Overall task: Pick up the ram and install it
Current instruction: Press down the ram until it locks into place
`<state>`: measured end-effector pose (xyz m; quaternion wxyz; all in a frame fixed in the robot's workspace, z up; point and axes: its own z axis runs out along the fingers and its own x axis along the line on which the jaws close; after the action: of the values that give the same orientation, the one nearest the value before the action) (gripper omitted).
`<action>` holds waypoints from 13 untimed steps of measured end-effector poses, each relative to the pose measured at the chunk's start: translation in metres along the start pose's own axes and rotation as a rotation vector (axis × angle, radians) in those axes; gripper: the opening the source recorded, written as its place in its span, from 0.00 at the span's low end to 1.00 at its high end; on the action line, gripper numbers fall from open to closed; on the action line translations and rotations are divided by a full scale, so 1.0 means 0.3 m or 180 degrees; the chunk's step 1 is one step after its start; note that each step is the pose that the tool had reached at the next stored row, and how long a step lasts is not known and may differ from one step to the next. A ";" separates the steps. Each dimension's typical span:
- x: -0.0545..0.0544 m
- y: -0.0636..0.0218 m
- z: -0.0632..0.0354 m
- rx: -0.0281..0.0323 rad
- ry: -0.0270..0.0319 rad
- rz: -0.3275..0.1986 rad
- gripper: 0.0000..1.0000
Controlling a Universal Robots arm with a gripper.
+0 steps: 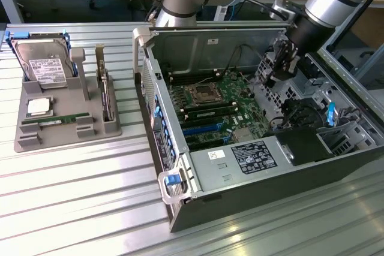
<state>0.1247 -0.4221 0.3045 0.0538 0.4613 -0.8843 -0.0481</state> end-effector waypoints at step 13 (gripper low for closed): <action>0.000 -0.001 0.006 -0.0042 -0.0114 0.0880 0.10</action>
<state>0.1247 -0.4221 0.3026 0.0470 0.3338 -0.9399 -0.0542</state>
